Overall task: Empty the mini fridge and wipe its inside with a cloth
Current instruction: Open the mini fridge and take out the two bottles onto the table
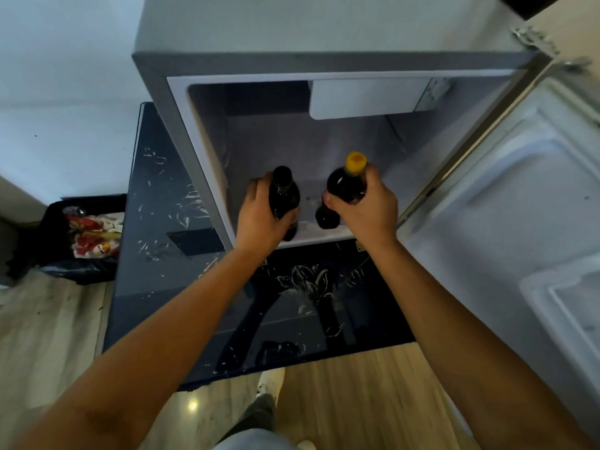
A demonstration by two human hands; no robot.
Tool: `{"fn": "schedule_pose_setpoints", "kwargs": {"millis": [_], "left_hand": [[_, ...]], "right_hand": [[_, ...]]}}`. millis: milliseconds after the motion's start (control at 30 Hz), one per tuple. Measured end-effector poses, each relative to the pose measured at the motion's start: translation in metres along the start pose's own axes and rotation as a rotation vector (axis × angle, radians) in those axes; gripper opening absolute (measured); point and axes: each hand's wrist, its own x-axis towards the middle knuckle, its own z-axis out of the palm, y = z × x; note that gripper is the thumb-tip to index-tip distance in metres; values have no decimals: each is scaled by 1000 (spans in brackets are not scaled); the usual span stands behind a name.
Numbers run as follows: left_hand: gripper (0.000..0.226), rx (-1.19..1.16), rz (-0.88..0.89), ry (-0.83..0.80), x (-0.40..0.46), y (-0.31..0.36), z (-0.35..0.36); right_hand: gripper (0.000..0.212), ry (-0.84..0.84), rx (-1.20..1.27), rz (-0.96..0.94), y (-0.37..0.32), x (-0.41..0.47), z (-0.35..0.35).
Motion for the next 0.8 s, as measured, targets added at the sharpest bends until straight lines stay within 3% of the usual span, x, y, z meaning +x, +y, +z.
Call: {"fn": "schedule_pose_setpoints", "kwargs": {"millis": [167,333,500,800], "left_hand": [[75,62,227,-7,-40,22,-46],[78,37,257,50,-102,41,-101],[81,39,238,144,-172,46,-152],[79,80,40,284,-256,10,-218]], "right_hand": [[63,52,32,-103,-19,-54,-46],[62,51,63,-225,-40,-117,-80],[62,-45,122,-325,-65,-178,-95],[65,-303,212,-382,-99,-240,-68]]}}
